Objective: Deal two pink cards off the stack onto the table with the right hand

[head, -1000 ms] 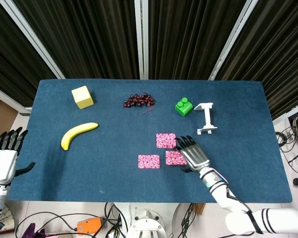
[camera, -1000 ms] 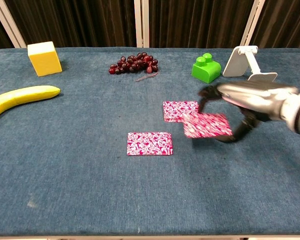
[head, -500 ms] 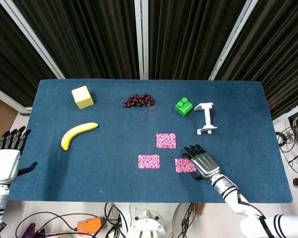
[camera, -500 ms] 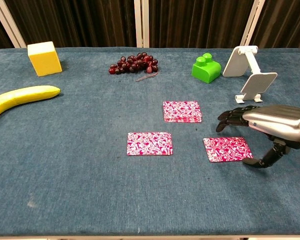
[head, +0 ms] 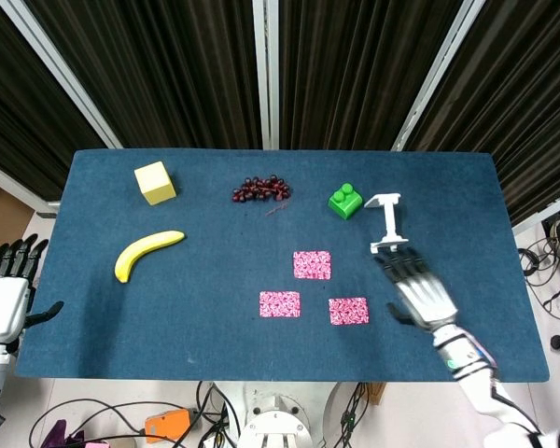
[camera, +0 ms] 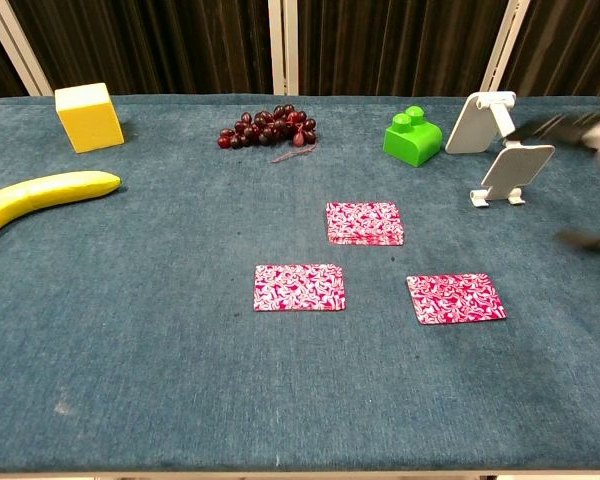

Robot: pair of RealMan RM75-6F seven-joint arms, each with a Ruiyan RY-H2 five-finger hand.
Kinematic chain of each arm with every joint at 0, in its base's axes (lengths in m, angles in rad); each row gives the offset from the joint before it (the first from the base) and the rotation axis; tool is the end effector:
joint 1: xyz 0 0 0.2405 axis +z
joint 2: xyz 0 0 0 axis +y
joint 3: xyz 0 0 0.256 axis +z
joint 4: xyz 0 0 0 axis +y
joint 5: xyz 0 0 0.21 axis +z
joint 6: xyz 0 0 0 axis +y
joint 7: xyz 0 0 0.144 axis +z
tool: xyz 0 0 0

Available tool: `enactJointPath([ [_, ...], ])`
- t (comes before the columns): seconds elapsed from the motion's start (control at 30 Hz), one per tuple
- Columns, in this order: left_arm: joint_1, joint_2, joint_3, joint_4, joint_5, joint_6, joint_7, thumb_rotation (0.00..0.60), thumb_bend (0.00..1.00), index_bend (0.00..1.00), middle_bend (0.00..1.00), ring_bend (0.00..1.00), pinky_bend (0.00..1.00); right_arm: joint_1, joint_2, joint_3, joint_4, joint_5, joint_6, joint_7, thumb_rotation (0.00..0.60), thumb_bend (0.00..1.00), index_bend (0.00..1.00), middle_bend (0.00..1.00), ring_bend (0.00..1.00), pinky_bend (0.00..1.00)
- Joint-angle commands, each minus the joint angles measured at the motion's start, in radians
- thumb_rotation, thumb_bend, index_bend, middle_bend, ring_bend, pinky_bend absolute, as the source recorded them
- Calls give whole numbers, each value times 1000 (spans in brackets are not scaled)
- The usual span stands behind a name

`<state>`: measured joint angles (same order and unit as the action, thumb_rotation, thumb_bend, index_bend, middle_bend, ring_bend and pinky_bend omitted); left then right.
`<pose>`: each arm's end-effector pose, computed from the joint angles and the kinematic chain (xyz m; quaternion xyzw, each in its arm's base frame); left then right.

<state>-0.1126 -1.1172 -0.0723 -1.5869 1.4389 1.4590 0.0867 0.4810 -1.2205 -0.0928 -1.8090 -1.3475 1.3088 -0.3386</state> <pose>-0.3183 0.1948 0.1656 -0.6005 -0.3608 -0.3539 0.6197 -0.2165 -0.2394 0.0752 0.7292 -0.3541 0.3514 0.4684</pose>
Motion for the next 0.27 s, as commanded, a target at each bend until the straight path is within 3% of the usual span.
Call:
enactJointPath([
  [0.03, 0, 13, -3, -9, -22, -17, -8, 600, 89, 7, 0, 0, 0, -124, 116, -1, -31, -54, 149, 97, 600, 516, 78, 73, 0, 0],
  [0.27, 4, 17, -5, -13, -37, -20, -20, 600, 89, 6, 0, 0, 0, -259, 193, -36, -4, -120, 270, 265, 600, 516, 55, 48, 0, 0],
])
